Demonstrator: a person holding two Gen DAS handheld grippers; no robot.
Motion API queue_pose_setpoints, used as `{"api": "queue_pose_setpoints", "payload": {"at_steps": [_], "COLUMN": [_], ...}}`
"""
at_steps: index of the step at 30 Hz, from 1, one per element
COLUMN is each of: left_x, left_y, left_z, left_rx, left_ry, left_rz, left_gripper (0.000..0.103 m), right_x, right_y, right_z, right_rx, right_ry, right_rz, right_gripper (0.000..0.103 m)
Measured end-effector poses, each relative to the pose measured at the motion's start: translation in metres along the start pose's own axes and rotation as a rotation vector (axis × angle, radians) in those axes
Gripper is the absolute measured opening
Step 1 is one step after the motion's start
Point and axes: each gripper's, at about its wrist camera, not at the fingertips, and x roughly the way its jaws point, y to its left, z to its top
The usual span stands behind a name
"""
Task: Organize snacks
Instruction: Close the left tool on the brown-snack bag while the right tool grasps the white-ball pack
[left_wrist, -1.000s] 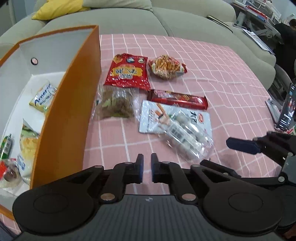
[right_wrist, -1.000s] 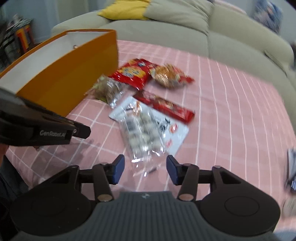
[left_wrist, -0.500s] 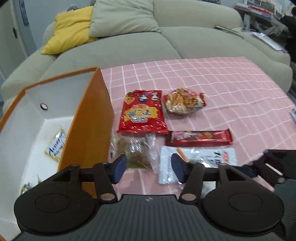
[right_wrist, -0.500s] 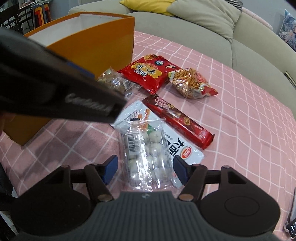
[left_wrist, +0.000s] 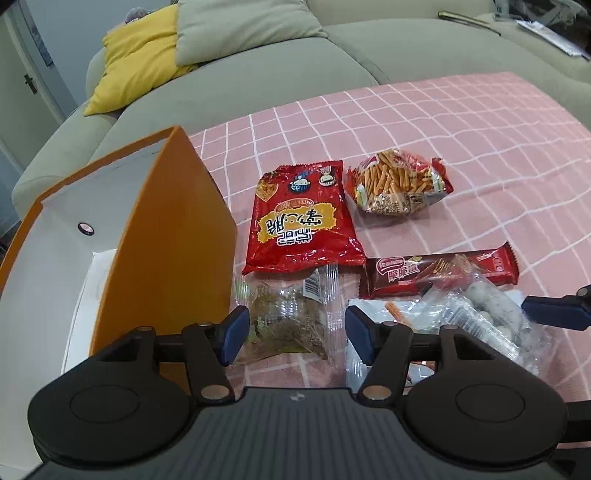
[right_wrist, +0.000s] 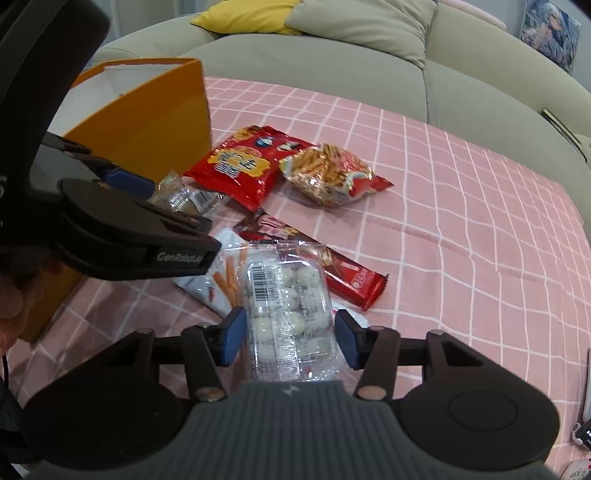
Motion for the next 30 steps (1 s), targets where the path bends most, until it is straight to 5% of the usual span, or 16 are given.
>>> {"api": "queue_pose_setpoints", "payload": {"at_steps": [12, 30], "left_x": [0.01, -0.031], "left_y": [-0.006, 0.006], "left_z": [-0.003, -0.038], "left_rx": [0.051, -0.025], "left_ry": [0.044, 0.066], "left_rz": [0.041, -0.127], "left_gripper": [0.052, 0.044], "right_x": [0.005, -0.015], "right_y": [-0.003, 0.006], "right_z": [-0.003, -0.018], "right_rx": [0.008, 0.038], "right_ry": [0.007, -0.008], "right_rz": [0.011, 0.016], "right_gripper": [0.051, 0.049]}}
